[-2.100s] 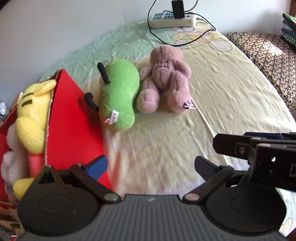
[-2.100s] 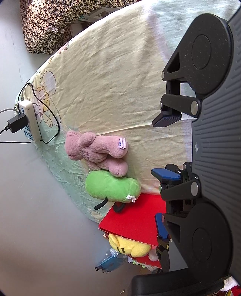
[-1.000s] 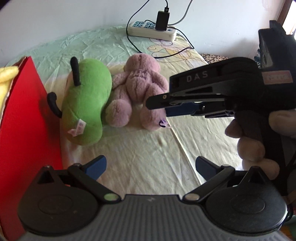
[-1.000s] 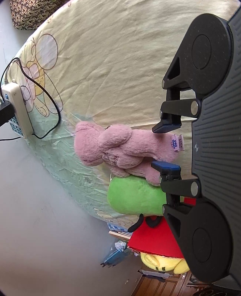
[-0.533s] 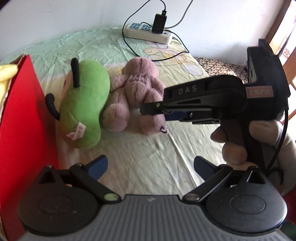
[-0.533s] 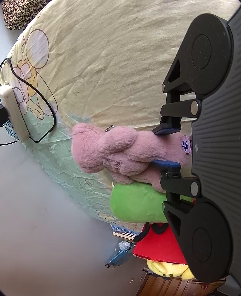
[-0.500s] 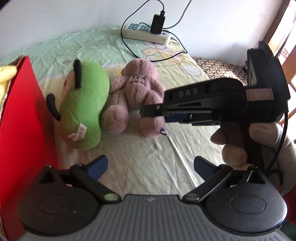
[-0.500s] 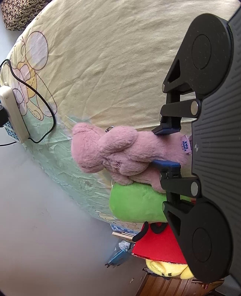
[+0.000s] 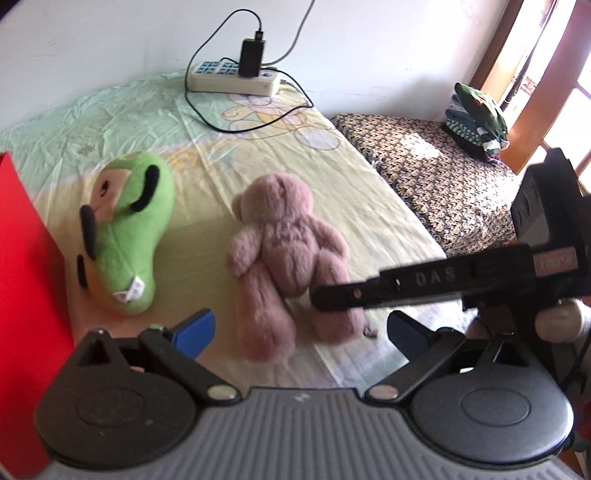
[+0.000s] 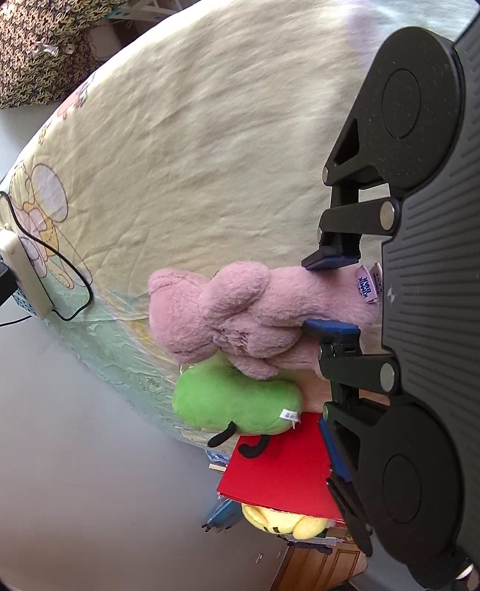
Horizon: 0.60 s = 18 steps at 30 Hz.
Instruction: Organize objects
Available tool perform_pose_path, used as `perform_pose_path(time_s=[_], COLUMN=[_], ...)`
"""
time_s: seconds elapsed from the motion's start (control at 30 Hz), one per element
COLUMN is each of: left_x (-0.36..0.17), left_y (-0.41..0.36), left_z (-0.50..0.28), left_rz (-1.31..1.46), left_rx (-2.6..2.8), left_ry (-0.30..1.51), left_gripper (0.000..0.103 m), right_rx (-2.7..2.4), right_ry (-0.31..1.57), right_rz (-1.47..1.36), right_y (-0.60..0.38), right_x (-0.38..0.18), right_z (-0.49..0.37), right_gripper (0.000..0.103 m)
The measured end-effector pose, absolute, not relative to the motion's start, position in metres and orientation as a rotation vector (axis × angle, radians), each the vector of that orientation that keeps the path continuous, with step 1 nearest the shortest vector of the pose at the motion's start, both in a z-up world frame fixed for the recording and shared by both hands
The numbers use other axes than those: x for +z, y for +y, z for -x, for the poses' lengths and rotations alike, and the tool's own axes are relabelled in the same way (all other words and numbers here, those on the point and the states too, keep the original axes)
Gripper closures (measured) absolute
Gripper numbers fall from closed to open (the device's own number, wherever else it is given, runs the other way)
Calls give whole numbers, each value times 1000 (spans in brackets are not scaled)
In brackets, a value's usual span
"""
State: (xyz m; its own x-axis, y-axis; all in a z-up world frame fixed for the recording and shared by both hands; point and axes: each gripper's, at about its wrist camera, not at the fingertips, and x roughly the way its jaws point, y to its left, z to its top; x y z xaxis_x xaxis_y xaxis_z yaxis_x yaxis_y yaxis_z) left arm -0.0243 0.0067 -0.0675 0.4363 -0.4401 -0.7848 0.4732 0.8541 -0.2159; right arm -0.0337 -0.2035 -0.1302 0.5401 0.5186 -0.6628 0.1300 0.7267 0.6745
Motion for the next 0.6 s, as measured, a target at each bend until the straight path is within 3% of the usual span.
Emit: perform_pose_path(time_s=[0.27, 0.43, 0.6], left_x=[-69, -72, -86], left_y=[-15, -18, -22], left_z=[30, 16, -3], left_rz=[-67, -42, 0], left_rx=[-622, -613, -606], left_ry=[961, 970, 1018], left_gripper=[4, 4, 3], right_rx=[256, 259, 278], right_ry=[963, 882, 899], right_rz=[-828, -857, -860], right_y=[-228, -240, -239], right_x=[-129, -123, -137], right_z=[58, 43, 19], right_gripper=[69, 59, 59])
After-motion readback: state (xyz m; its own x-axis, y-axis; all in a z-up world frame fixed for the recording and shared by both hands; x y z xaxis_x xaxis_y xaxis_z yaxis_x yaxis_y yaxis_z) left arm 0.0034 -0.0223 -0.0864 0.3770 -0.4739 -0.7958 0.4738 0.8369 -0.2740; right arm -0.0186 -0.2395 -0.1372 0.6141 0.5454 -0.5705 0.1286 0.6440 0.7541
